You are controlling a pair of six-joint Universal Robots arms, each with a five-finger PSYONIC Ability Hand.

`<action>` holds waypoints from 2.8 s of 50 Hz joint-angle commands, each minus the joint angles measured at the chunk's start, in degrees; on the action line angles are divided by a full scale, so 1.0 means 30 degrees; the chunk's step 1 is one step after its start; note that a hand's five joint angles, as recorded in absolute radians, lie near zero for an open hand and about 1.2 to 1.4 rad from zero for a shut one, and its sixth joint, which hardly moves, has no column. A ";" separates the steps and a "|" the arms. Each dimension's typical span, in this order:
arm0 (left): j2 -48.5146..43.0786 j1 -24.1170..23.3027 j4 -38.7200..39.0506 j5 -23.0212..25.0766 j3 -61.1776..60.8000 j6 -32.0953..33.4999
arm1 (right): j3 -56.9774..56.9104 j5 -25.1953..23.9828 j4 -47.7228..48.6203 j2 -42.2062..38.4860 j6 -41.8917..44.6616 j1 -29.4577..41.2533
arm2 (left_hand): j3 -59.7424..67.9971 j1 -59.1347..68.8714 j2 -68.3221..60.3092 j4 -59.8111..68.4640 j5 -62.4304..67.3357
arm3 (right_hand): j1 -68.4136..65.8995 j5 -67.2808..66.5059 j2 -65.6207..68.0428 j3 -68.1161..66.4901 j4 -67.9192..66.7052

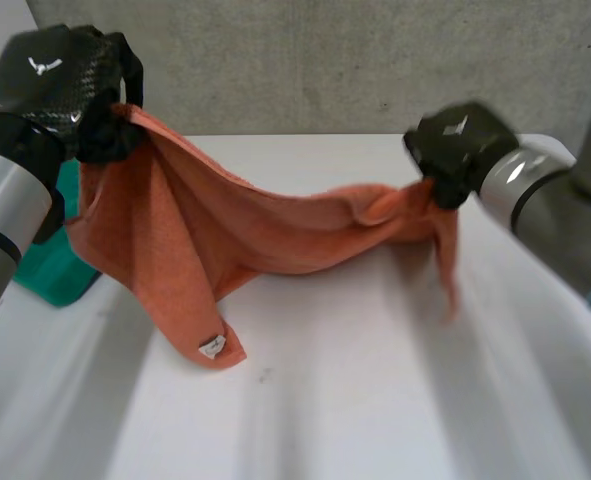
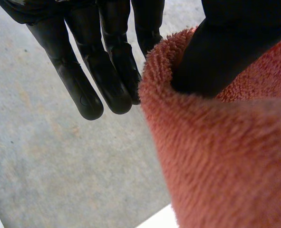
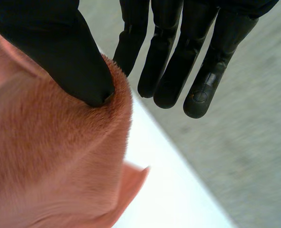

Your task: Fold the laundry.

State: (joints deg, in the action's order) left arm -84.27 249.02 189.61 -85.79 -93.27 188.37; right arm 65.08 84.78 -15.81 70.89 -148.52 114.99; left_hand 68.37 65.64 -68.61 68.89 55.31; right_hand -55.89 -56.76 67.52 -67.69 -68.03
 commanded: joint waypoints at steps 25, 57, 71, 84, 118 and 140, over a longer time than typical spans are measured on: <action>-0.8032 -0.1269 -0.0069 -0.0203 -0.0141 0.0112 | -0.1479 0.0040 -0.1736 -0.5819 -0.0145 -0.0186 | 0.3875 0.4788 -0.3796 0.3703 0.4897 | 0.9371 1.2994 -1.3250 1.3306 1.3417; -0.8297 -0.0478 -0.0039 -0.0233 -0.0082 0.0112 | 1.4168 -0.0662 0.7465 0.1302 -0.7592 -0.5020 | 0.3875 0.4788 -0.3796 0.3703 0.4897 | 0.8316 1.1939 -1.2195 1.2251 1.2362; -0.8034 -0.0390 -0.0157 -0.0233 -0.0374 0.0112 | 1.2177 -0.0604 0.8581 -0.1482 -0.6422 -0.4815 | 0.3875 0.4788 -0.3796 0.3703 0.4897 | -0.8038 -0.4415 0.4159 -0.4103 -0.3991; -0.1710 0.0225 -0.3082 0.0031 -0.0756 0.0549 | 0.7522 -0.0955 0.0884 0.4549 0.1512 -0.4962 | 0.3875 0.4788 -0.3796 0.3703 0.4897 | -0.8038 -0.4415 0.4159 -0.4103 -0.3991; -1.0468 0.0020 0.8180 -0.0729 1.0406 0.6586 | -1.2139 0.0772 0.5610 -0.5965 0.1171 -0.3145 | 0.3875 0.4788 -0.3796 0.3703 0.4897 | -0.8038 -0.4415 0.4159 -0.4103 -0.3991; -0.9405 0.0109 0.5586 -0.0672 0.3823 0.6352 | -0.6929 -0.1717 0.2958 -0.6459 0.1136 -0.3262 | 0.3875 0.4788 -0.3796 0.3703 0.4897 | -0.8038 -0.4415 0.4159 -0.4103 -0.3991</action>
State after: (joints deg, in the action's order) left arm -109.35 249.20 211.83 -87.64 -71.16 207.41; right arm 37.06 83.69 2.44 56.51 -147.47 105.46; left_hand 68.52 65.61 -68.73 68.92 55.29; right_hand -56.06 -56.79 67.16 -67.72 -68.07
